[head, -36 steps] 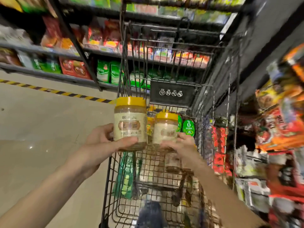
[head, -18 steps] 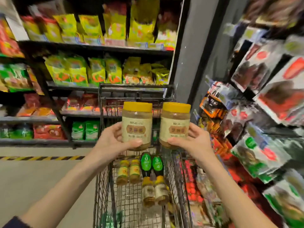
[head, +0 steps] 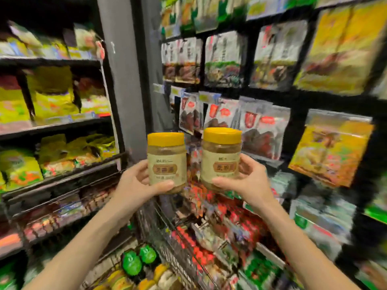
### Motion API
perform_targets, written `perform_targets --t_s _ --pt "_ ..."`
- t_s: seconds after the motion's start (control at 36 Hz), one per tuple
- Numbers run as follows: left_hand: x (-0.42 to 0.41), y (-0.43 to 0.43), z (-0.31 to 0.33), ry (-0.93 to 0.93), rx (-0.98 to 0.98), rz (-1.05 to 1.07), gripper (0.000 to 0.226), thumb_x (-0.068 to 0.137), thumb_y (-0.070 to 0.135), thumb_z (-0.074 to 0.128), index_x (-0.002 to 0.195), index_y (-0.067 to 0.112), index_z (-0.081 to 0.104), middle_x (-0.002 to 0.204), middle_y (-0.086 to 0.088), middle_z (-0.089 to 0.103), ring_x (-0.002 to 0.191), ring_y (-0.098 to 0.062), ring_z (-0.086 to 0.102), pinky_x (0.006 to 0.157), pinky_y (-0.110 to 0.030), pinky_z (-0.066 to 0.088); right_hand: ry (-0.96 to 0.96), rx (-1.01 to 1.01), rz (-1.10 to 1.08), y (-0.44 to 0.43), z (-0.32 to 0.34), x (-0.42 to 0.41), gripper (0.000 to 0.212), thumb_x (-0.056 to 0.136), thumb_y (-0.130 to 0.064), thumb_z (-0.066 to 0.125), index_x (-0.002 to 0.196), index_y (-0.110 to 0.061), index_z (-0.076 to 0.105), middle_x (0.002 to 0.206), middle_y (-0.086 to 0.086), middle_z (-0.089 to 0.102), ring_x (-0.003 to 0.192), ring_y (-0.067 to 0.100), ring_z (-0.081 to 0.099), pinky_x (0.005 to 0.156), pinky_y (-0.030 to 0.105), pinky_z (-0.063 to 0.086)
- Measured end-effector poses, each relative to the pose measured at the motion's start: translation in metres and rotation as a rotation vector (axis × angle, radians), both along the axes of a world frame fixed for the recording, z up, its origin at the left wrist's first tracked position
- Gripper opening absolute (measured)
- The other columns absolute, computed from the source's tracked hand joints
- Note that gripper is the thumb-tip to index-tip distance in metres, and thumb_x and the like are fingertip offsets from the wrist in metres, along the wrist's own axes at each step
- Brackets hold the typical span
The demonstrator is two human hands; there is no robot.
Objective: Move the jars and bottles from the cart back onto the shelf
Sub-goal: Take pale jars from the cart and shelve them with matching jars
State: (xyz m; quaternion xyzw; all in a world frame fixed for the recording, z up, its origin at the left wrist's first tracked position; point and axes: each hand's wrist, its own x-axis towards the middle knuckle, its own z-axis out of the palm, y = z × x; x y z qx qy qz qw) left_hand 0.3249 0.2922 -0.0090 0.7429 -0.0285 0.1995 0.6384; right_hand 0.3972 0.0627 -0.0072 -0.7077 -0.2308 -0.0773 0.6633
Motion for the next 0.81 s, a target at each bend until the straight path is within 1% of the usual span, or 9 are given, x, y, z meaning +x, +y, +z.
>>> perform_targets --t_s 0.06,0.14,0.22,0.28,0.36,0.42,0.5,0.64,0.81 --pt "0.003 -0.013 0.003 -0.017 -0.012 -0.094 0.056 0.056 0.015 0.083 0.108 0.016 0.062 0.092 0.011 0.075 0.086 -0.006 0.071 0.069 -0.011 0.053 -0.021 -0.002 -0.084 -0.022 0.006 -0.019 0.053 0.049 -0.005 0.087 0.092 -0.023 0.064 0.079 -0.017 0.073 0.078 -0.002 0.068 0.069 0.012 0.051" --pt "0.010 -0.041 0.006 -0.017 -0.015 -0.212 0.083 0.031 0.046 0.092 0.105 0.020 0.063 0.092 0.010 0.075 0.084 -0.007 0.071 0.068 -0.013 0.053 -0.036 -0.011 -0.209 -0.057 0.013 -0.050 0.058 0.051 -0.003 0.087 0.103 -0.015 0.063 0.086 -0.015 0.071 0.076 -0.008 0.066 0.067 0.009 0.050" --pt "0.016 -0.078 0.008 -0.018 0.000 -0.330 0.085 0.027 0.043 0.091 0.104 0.021 0.063 0.092 0.011 0.075 0.085 -0.007 0.071 0.069 -0.013 0.053 -0.051 -0.039 -0.373 -0.094 0.019 -0.083 0.071 0.045 -0.023 0.093 0.109 -0.017 0.062 0.099 -0.009 0.070 0.088 -0.001 0.067 0.074 0.015 0.053" --pt "0.016 -0.107 0.010 -0.017 0.004 -0.420 0.079 0.029 0.040 0.093 0.101 0.025 0.063 0.090 0.013 0.075 0.086 -0.006 0.070 0.068 -0.013 0.054 -0.043 -0.037 -0.472 -0.120 0.022 -0.107 0.070 0.044 -0.023 0.093 0.107 -0.019 0.063 0.098 -0.008 0.072 0.092 0.006 0.069 0.078 0.022 0.055" --pt "0.012 -0.156 0.014 -0.008 -0.017 -0.570 0.075 0.033 0.041 0.092 0.100 0.024 0.063 0.088 0.015 0.075 0.086 -0.006 0.070 0.066 -0.012 0.053 -0.054 -0.058 -0.621 -0.158 0.026 -0.145 0.068 0.042 -0.026 0.088 0.104 -0.019 0.063 0.093 -0.011 0.073 0.088 0.003 0.069 0.077 0.021 0.054" --pt "0.006 -0.189 0.016 -0.001 -0.033 -0.659 0.074 0.037 0.039 0.093 0.102 0.021 0.063 0.088 0.015 0.075 0.085 -0.006 0.071 0.065 -0.010 0.052 -0.059 -0.071 -0.721 -0.185 0.028 -0.171 0.073 0.045 -0.021 0.092 0.111 -0.010 0.062 0.101 -0.001 0.072 0.093 0.010 0.069 0.081 0.026 0.055" --pt "-0.008 -0.242 0.019 -0.004 -0.046 -0.797 0.093 0.020 0.049 0.092 0.103 0.020 0.063 0.088 0.015 0.075 0.080 -0.002 0.070 0.065 -0.009 0.051 -0.053 -0.092 -0.848 -0.225 0.030 -0.212 0.060 0.053 -0.010 0.088 0.108 -0.013 0.062 0.101 -0.002 0.071 0.092 0.009 0.069 0.079 0.023 0.055" --pt "-0.039 -0.332 0.024 0.010 -0.076 -1.001 0.097 0.007 0.056 0.089 0.095 0.023 0.063 0.081 0.014 0.075 0.074 -0.001 0.070 0.061 -0.011 0.053 -0.025 -0.078 -1.045 -0.288 0.032 -0.284 0.064 0.055 -0.011 0.088 0.113 -0.013 0.060 0.105 -0.002 0.070 0.096 0.009 0.067 0.087 0.029 0.055" --pt "-0.093 -0.438 0.027 0.004 -0.046 -1.161 0.095 0.009 0.056 0.089 0.094 0.022 0.064 0.081 0.013 0.075 0.076 -0.003 0.071 0.064 -0.012 0.053 -0.006 -0.069 -1.243 -0.364 0.033 -0.371 0.072 0.052 -0.012 0.089 0.116 -0.006 0.058 0.106 0.003 0.070 0.097 0.010 0.067 0.087 0.028 0.054"
